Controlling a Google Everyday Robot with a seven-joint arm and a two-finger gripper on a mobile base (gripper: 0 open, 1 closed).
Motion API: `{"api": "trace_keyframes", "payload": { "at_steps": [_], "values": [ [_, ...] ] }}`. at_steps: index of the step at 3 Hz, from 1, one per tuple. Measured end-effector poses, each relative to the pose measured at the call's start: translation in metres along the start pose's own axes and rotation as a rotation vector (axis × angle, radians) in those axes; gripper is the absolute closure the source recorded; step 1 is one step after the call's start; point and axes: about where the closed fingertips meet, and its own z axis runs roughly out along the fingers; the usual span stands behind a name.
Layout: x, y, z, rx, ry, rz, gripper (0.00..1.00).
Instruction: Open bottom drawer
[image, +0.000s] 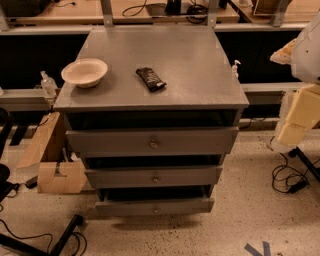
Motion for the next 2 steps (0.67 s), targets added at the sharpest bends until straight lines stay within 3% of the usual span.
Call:
{"api": "trace_keyframes", "payload": {
  "at_steps": [2],
  "values": [
    [0.004,0.005,0.013,0.042,-0.014,-0.043,0.00]
  ]
}}
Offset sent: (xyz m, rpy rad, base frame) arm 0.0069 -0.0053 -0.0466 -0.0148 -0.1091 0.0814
